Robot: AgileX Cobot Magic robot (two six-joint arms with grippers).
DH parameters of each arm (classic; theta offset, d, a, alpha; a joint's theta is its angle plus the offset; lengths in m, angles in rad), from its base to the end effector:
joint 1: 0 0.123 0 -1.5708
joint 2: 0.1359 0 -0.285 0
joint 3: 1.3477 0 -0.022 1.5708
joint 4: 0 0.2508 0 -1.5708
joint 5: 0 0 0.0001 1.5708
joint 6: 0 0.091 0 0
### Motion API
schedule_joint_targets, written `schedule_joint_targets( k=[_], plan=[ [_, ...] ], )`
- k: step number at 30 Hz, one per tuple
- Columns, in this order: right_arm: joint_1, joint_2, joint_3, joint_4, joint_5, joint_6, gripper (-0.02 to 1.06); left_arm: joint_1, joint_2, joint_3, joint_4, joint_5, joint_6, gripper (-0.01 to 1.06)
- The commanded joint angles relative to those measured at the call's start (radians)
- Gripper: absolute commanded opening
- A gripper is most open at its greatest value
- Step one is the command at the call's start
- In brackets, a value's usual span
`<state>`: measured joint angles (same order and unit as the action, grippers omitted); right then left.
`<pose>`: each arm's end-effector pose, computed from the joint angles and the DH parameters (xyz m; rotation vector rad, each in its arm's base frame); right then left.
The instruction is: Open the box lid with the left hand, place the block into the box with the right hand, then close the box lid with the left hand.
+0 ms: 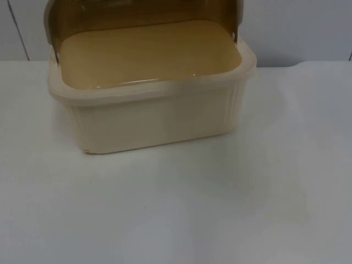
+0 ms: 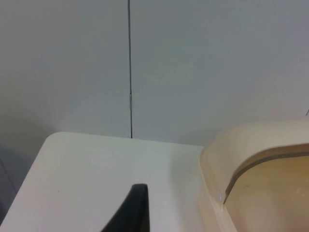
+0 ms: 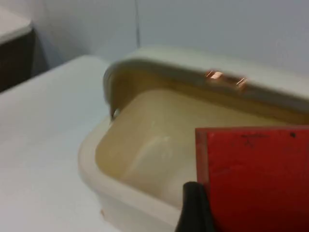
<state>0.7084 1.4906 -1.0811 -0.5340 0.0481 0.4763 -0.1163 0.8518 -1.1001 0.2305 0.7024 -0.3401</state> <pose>0.2640 0.2232 0.3165 -0.7154 1.8208 0.4087 0.1575 -0.0049 0.4330 -0.1438 1.9153 -0.0450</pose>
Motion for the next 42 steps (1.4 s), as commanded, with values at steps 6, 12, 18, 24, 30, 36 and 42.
schedule_joint_targets(
  k=[6, 12, 18, 24, 30, 36, 42],
  plan=[
    [-0.055, 0.206, -0.005, 0.033, -0.162, 0.005, 0.11, 0.001, -0.004, 0.0, -0.011, -0.005, 0.001, 1.05],
    [-0.106, 0.283, -0.043, 0.066, -0.202, -0.013, 0.11, 0.001, -0.004, 0.0, -0.011, -0.005, 0.001, 1.05],
    [-0.106, 0.386, -0.195, 0.066, -0.174, -0.096, 0.11, 0.001, -0.004, 0.0, -0.011, -0.005, 0.001, 1.05],
    [-0.106, 0.539, -0.383, 0.067, -0.07, -0.096, 0.11, 0.001, -0.004, 0.0, -0.009, -0.001, 0.001, 1.05],
    [-0.106, 0.633, -0.449, 0.067, -0.058, -0.096, 0.11, 0.001, -0.004, 0.0, -0.009, -0.001, 0.001, 1.05],
    [-0.106, 0.661, -0.459, 0.066, -0.048, -0.093, 0.2, 0.001, -0.004, 0.0, -0.006, -0.001, 0.003, 1.05],
    [-0.106, 0.661, -0.459, 0.068, -0.048, -0.093, 0.71, 0.001, -0.004, 0.0, -0.006, 0.008, 0.003, 1.05]
  ],
)
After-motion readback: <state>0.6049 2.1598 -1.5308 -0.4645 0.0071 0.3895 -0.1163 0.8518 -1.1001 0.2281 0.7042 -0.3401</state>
